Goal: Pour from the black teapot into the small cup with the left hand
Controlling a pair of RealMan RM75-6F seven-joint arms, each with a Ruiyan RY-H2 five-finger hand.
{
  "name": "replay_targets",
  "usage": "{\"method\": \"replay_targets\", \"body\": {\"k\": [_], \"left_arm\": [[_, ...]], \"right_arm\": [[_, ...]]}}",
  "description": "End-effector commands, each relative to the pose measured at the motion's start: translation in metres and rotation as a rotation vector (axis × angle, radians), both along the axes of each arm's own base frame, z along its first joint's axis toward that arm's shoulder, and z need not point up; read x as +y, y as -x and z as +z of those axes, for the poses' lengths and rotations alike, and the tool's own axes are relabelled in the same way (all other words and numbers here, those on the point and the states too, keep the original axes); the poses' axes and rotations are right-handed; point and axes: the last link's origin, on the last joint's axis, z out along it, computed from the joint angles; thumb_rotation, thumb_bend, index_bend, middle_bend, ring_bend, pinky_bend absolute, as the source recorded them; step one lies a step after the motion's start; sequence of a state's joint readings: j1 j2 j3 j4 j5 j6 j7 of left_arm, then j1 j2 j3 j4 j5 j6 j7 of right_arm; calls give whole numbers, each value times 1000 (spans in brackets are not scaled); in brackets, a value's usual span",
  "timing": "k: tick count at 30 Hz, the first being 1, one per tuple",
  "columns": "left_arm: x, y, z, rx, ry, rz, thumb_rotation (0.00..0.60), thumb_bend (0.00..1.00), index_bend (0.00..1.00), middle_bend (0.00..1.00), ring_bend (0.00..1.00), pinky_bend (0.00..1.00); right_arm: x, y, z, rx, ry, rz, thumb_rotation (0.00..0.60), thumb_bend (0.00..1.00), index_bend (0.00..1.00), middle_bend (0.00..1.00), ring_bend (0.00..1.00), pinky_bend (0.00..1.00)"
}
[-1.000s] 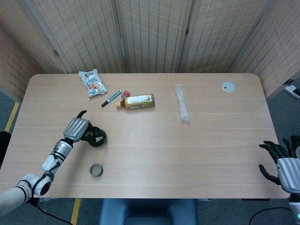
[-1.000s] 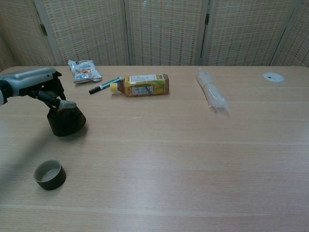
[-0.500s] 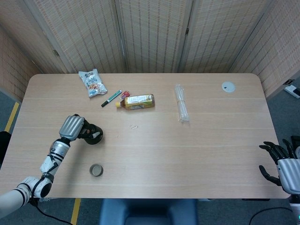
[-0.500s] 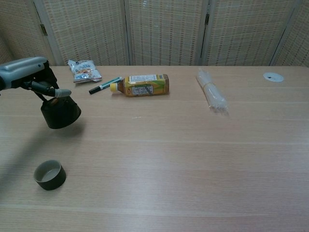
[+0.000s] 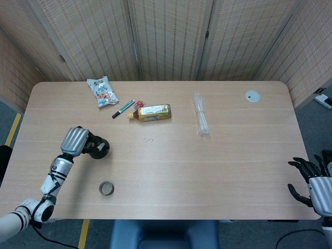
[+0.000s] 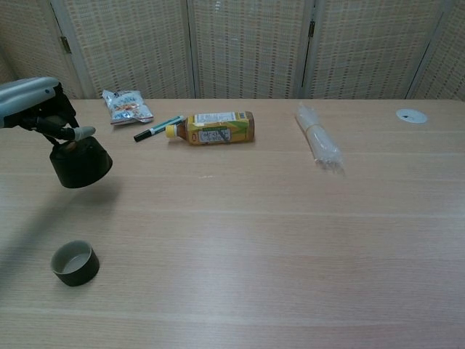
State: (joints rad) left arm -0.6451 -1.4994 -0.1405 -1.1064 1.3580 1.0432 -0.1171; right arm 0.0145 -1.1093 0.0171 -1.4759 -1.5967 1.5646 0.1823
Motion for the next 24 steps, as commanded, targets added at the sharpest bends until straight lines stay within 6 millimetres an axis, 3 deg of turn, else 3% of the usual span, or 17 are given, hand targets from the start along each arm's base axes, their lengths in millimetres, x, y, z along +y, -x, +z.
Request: {"method": "replay_targets", "body": {"k": [1,9,13,24], "left_arm": [[-4,3,5,13,-8,-11,399,360,1000,1000,954,505],[-19,10,16,39,-27,-37,405,392,1000,1000,954,505],[-26,14,20,56,-40,-44,437,401,1000,1000,954,505],[-39,19,20,104,-34,-73,464,435,1000,1000,954,504]], "right_arm": [[-1,-1,-1,0,-4,4,600,353,236,226,225,0],[-5,-4,-3,2,-13,20,600,352,236,227,225,0],[-6,-6,-2,9,-4,26,600,352,236,226,225,0],[-7,-10,-3,13,-10,33,600,352,236,227,225,0]]}}
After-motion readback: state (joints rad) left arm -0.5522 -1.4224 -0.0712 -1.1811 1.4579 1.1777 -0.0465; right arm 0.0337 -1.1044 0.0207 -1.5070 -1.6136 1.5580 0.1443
